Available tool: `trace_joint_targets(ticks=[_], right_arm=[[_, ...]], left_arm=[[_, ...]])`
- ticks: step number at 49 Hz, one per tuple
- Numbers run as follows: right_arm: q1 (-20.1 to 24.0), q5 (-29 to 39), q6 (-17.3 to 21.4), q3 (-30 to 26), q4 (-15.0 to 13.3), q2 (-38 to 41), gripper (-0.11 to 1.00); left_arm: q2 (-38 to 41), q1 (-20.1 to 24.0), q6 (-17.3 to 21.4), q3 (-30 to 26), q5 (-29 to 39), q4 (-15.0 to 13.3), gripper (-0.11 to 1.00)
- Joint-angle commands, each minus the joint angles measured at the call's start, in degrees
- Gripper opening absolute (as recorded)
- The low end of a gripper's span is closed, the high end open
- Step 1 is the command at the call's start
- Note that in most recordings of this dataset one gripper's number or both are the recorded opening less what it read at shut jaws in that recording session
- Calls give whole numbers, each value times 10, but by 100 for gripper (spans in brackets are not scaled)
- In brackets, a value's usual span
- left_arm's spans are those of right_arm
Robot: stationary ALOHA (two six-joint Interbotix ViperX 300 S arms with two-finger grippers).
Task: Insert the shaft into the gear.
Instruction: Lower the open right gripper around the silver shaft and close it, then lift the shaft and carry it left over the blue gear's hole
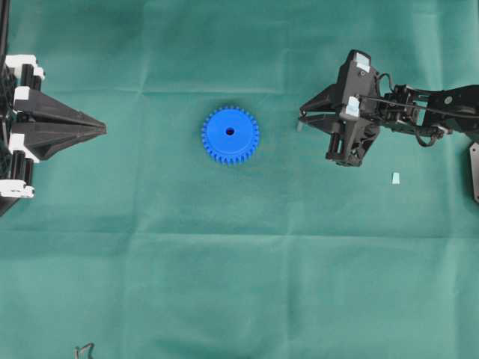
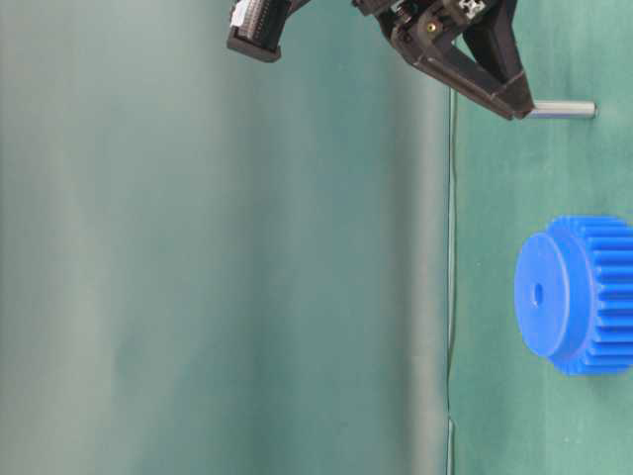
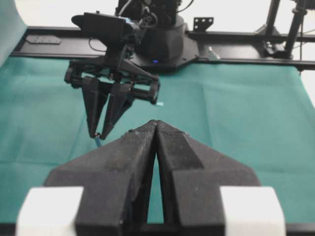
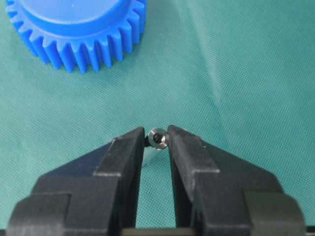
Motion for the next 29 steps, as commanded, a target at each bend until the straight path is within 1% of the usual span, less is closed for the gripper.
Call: trace_joint_targets(ticks=[1,7,16,22,29], right_arm=[[-2,1,0,-10,0,-5,19],[-1,22,-1,-15,0,-22,19],[-1,106,-6,-40,-1,-80,19],[-1,158,-8,-57,-7,-115,19],[-1,195,-8,-68,-17,-139,19]], left_arm=[[1,0,-1,-16,-1,2,0],[1,0,-1,-16,2,2,0],[1,-1,-1,-15,3,2,0],[1,0,-1,-16,3,2,0],[1,0,-1,-16,3,2,0]])
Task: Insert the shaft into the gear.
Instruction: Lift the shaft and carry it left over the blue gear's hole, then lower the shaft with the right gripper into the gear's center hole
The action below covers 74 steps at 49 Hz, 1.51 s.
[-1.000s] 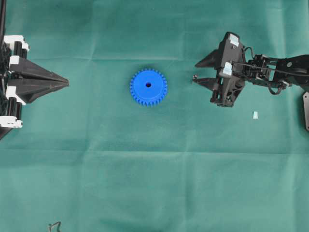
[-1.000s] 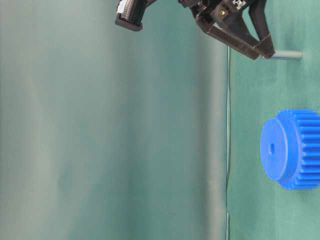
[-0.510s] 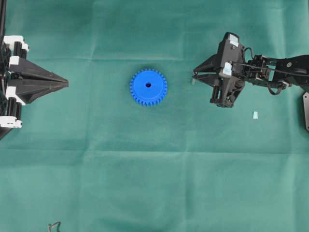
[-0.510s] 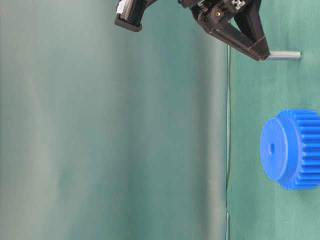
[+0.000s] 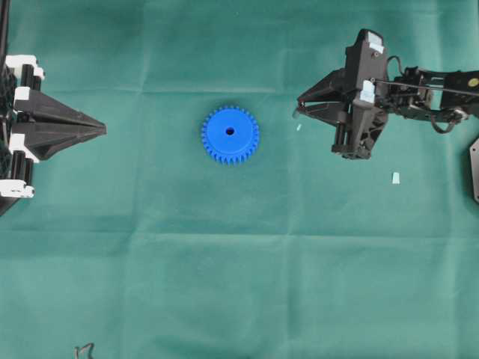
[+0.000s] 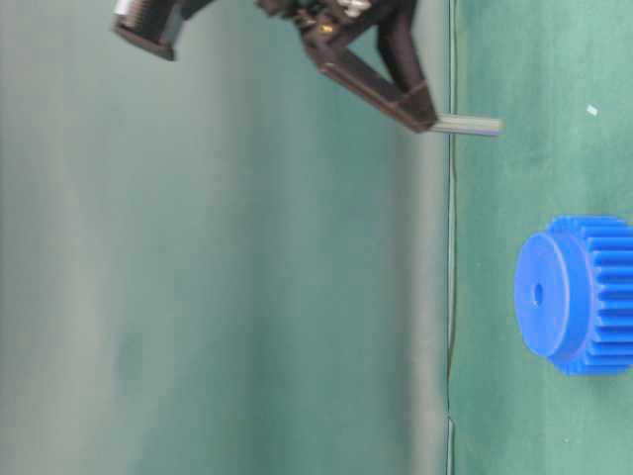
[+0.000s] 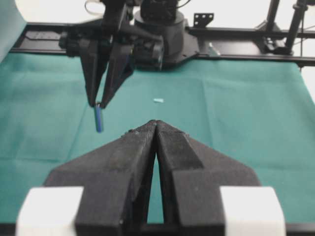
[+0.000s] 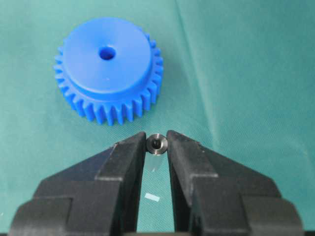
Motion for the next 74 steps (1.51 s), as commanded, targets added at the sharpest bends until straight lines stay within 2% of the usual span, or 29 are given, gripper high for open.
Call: trace_joint_targets(ticks=[1,22,38,51,74], right_arm=[[-1,17,0,-18,-6,-20,19],[11,9,1,-37,-7,-10,19],[42,-3,-3,-139,-8,81,19],[45,6,-4,-214,-22,148,19],[45,6,2,-214,-22,164,19]], left_arm=[[2,0,-1,-16,-1,1,0],[3,0,-1,-16,-1,1,0],[2,-1,-1,-16,0,1,0],[3,0,-1,-16,0,1,0],[1,0,-1,-16,4,1,0]])
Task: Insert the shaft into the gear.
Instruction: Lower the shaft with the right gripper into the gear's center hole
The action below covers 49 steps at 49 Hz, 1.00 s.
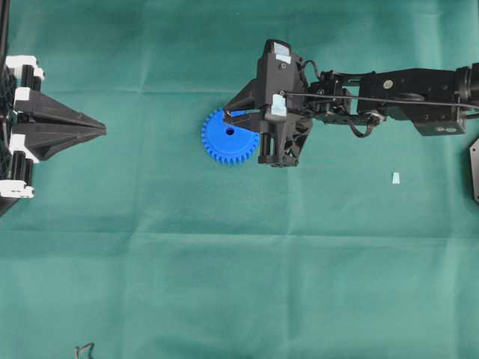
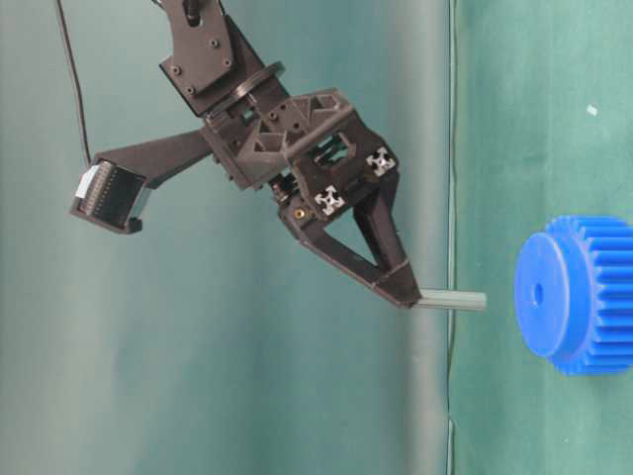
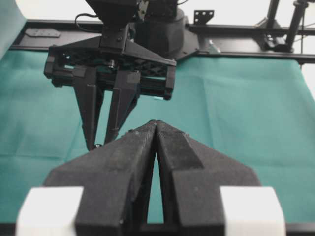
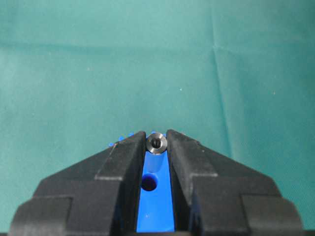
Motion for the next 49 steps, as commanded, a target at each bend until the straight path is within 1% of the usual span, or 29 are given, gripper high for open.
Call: trace_joint_targets(ticks=[1,25,49], right_arm=[[-1,-4,2,-9,1,-2,19],[-4,-31,4,-9,5,77,19],[-4,-28,4,-8,5,91,19]], left_arm=[[2,0,-1,-16,-3,2,0],[2,0,-1,-16,-3,2,0],[2,0,-1,-16,-3,2,0]])
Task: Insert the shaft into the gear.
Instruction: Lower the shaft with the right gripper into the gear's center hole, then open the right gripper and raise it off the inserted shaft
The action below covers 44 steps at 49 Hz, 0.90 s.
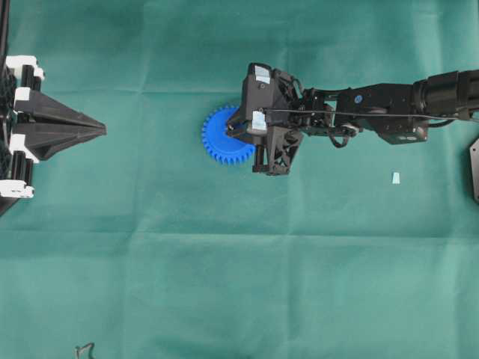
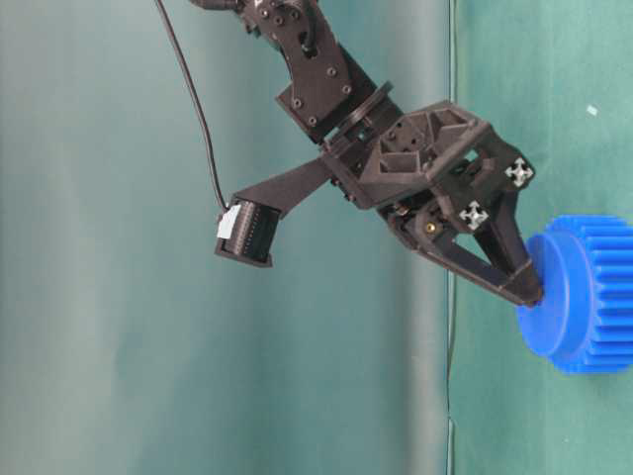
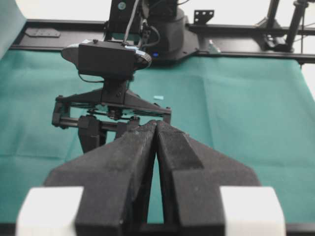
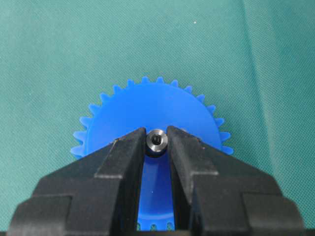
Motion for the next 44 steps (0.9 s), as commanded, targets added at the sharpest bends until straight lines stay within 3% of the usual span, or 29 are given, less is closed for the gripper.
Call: trace_joint_targets(ticks=[1,17,27,31,33,44], right_arm=[[-3,-1,-1,-8,1,-4,19],[-3,7,1,-8,1,-4,20],[-2,4,1,-7,2,-4,76],[-2,4,2,-7,2,-4,93],[-2,4,2,-7,2,-4,97],[-1,8,4,-9,3,-11,95]], left_arm=[[2,0,0,-16,-4,1,0],[2,-1,0,-16,-2,1,0],[2,0,0,-15,-2,1,0],[3,0,0,-16,-2,1,0],[2,-1,0,-16,-1,1,0],[2,0,0,-16,-1,1,0]])
